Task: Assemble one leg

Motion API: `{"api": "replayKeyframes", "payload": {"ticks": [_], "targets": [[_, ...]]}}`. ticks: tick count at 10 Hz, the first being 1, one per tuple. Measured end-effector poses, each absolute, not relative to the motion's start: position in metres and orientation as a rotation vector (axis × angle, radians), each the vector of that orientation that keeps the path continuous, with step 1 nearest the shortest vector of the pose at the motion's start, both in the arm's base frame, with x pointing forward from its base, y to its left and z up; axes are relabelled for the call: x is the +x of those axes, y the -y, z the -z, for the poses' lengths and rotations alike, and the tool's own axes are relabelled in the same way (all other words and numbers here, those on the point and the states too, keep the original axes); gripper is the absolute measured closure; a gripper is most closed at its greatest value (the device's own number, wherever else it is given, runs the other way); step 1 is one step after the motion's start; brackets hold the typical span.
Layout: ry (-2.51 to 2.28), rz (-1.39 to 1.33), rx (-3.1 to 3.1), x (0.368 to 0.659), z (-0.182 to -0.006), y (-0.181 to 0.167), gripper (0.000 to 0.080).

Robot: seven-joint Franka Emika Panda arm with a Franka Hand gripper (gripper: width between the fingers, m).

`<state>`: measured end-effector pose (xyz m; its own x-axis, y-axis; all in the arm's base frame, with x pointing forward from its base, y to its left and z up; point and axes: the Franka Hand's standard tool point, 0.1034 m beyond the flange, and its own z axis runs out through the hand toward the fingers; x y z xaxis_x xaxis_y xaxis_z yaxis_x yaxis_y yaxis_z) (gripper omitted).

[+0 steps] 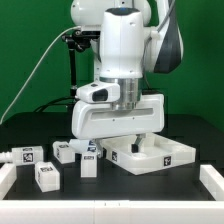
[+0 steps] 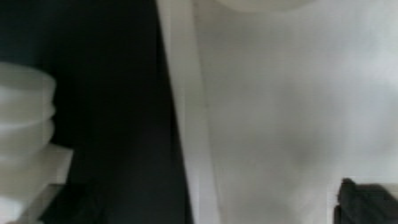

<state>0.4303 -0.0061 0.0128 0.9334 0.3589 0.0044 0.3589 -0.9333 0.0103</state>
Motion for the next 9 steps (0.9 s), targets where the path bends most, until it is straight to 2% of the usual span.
{"api": "replayKeyframes", "payload": {"ticks": [3, 4, 5, 6, 7, 8, 9], "targets": [[-0.578, -0.003, 3.075, 0.4269, -0.0055, 0.0052, 0.0151], [-0.578, -0.003, 3.075, 0.4269, -0.0055, 0.0052, 0.0198], [-0.578, -0.003, 3.075, 0.4269, -0.0055, 0.0052, 0.0198], [-0.578, -0.003, 3.075, 0.4268, -0.0055, 0.0052, 0.0371], [-0.578, -0.003, 3.075, 0.4268, -0.0055, 0.0052, 0.0371], [-0.578, -0.003, 3.075, 0.4268, -0.0055, 0.0052, 0.0573], [-0.575, -0.003, 3.075, 0.4270, -0.0061, 0.0063, 0.0705]]}}
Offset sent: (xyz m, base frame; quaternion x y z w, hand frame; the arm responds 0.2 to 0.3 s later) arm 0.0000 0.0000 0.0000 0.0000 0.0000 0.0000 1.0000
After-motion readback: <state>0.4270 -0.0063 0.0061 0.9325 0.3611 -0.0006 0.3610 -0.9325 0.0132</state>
